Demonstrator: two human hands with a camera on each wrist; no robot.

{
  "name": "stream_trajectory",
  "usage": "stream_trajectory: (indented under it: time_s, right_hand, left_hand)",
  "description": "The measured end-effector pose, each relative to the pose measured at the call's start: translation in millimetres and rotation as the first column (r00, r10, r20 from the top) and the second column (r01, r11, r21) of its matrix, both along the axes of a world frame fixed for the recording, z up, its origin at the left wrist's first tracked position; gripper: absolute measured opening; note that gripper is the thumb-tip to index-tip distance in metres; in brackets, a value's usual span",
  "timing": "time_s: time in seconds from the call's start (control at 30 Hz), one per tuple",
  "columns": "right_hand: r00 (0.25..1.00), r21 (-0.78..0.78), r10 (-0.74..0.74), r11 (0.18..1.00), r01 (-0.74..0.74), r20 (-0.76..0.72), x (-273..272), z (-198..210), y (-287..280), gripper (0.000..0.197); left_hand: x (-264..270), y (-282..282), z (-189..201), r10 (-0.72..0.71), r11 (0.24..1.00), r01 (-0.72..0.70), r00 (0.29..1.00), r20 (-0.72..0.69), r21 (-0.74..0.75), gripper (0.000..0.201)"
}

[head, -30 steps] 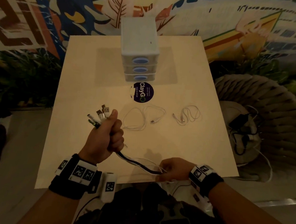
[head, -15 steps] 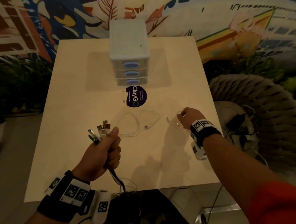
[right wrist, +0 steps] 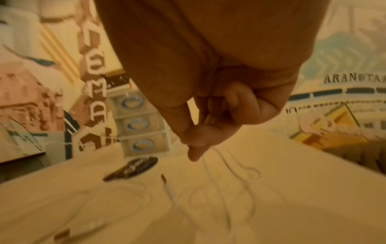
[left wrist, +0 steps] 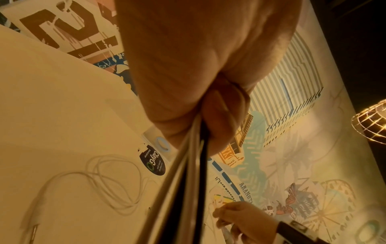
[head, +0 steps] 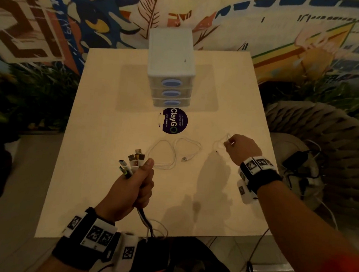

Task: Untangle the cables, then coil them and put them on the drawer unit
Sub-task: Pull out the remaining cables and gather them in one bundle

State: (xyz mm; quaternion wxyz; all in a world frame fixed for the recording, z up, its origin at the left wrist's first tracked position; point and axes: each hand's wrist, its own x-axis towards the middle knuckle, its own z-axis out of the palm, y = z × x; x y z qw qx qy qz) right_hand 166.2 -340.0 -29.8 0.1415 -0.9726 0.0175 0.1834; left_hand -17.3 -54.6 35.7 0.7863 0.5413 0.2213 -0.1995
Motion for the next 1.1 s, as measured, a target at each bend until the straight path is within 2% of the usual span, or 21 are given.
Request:
stream_trajectory:
  time_s: [0.13, 0.23, 0.3, 0.37, 0.43, 0.5, 0.6, 0.67, 0.73, 0.83, 0.9, 1.0, 1.1]
  right_hand:
    - [0.967, 0.119, 0.025, 0.991, -0.057, 0.255, -18.4, 25.3, -19.8, 0.029]
    - [0.924, 0.285, -0.049, 0.956, -0.067, 0.38, -36.8, 52.6, -31.6, 0.015]
    - [0.93, 0.353, -0.092, 0.935, -0.042, 0.356, -51.9, 72.9, -32.7, 0.007]
    - [0.941, 0.408, -0.071, 0.91, -0.075, 0.331, -69.3, 92.0, -29.5, 0.008]
    - [0.958, 0.46, 0.028, 0.873, -0.162, 0.285, -84.5, 110.5, -23.6, 0.008]
    - [0.967, 0.518, 0.194, 0.817, -0.254, 0.168, -96.0, 124.7, -15.2, 0.005]
    - [0.926, 0.606, 0.372, 0.724, -0.33, 0.06, -108.7, 131.1, 3.3, 0.008]
    - [0.925, 0.637, 0.373, 0.695, -0.333, 0.077, -113.8, 126.9, 18.2, 0.006]
    - [0.936, 0.685, 0.338, 0.66, -0.308, 0.096, -116.8, 120.3, 30.3, 0.006]
    - [0.961, 0.782, 0.255, 0.576, -0.238, 0.104, -119.3, 111.1, 38.7, 0.015]
    - [0.96, 0.779, 0.265, 0.58, -0.237, 0.094, -122.4, 101.1, 41.9, 0.031]
    - [0.926, 0.755, 0.379, 0.603, -0.257, 0.013, -130.3, 83.9, 48.6, 0.044]
    - [0.907, 0.693, 0.421, 0.657, -0.297, -0.011, -135.6, 71.7, 48.3, 0.043]
  left_hand:
    - [4.3, -10.7, 4.8, -0.023, 0.999, 0.022, 0.999, 0.034, 0.048, 0.052]
    - [6.2, -22.3, 9.2, -0.05, 0.994, 0.04, 0.993, 0.102, 0.101, 0.049]
    - [7.7, -31.0, 11.5, -0.074, 0.991, 0.057, 0.987, 0.143, 0.119, 0.047]
    - [9.2, -38.6, 12.4, -0.098, 0.986, 0.074, 0.982, 0.162, 0.149, 0.047]
    - [10.1, -45.5, 13.1, -0.122, 0.978, 0.086, 0.975, 0.187, 0.188, 0.046]
    - [10.2, -52.1, 13.3, -0.156, 0.969, 0.108, 0.964, 0.213, 0.221, 0.044]
    - [6.5, -64.0, 17.5, -0.226, 0.956, 0.178, 0.954, 0.199, 0.231, 0.042]
    - [2.6, -70.9, 21.2, -0.282, 0.924, 0.224, 0.947, 0.154, 0.309, 0.052]
    - [-1.0, -75.5, 27.0, -0.281, 0.91, 0.217, 0.95, 0.139, 0.354, 0.053]
    - [-2.5, -72.9, 31.6, -0.142, 0.972, 0.114, 0.982, 0.127, 0.206, 0.047]
    - [-3.2, -67.7, 31.0, -0.102, 0.985, 0.082, 0.986, 0.129, 0.153, 0.043]
    - [-4.2, -61.1, 27.2, -0.079, 0.988, 0.059, 0.986, 0.146, 0.139, 0.042]
    - [-4.1, -55.7, 25.5, -0.059, 0.986, 0.025, 0.978, 0.202, 0.166, 0.039]
